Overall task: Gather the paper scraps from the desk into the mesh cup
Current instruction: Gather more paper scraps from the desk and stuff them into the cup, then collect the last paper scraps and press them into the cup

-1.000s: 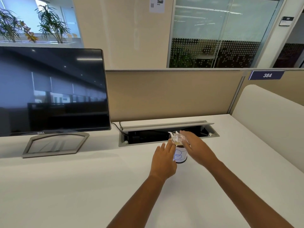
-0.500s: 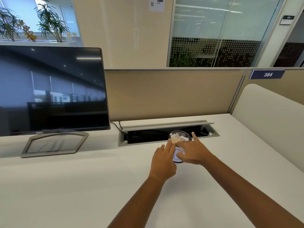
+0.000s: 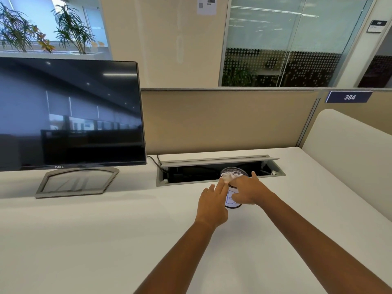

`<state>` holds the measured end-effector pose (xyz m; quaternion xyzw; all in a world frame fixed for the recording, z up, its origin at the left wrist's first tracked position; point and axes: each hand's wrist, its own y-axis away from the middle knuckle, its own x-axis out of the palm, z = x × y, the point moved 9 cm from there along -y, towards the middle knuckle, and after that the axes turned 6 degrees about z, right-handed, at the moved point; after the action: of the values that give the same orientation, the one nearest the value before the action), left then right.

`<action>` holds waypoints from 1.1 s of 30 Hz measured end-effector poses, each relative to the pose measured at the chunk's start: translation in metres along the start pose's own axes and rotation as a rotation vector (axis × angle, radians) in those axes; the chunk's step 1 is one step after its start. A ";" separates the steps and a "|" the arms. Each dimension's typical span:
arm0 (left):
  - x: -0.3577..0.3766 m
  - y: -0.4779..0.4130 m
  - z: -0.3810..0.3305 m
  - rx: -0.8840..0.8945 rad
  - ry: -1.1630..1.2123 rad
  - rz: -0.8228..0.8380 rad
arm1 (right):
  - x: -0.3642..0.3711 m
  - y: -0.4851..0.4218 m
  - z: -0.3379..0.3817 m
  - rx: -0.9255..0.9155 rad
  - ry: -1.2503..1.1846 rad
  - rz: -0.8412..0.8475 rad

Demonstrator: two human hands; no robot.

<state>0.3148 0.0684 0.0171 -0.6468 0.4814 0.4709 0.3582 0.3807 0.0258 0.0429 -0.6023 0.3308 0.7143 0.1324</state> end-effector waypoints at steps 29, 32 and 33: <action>0.025 0.226 0.172 -0.312 -0.134 0.102 | 0.147 0.083 0.235 -0.187 -0.343 -0.153; 0.014 0.251 0.195 -0.303 -0.142 0.102 | 0.152 0.086 0.273 -0.218 -0.311 -0.115; 0.011 0.260 0.203 -0.303 -0.140 0.098 | 0.153 0.087 0.286 -0.230 -0.310 -0.108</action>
<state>0.0123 0.1789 -0.0566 -0.6347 0.4099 0.5988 0.2657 0.0721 0.1093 -0.0591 -0.5132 0.1902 0.8233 0.1502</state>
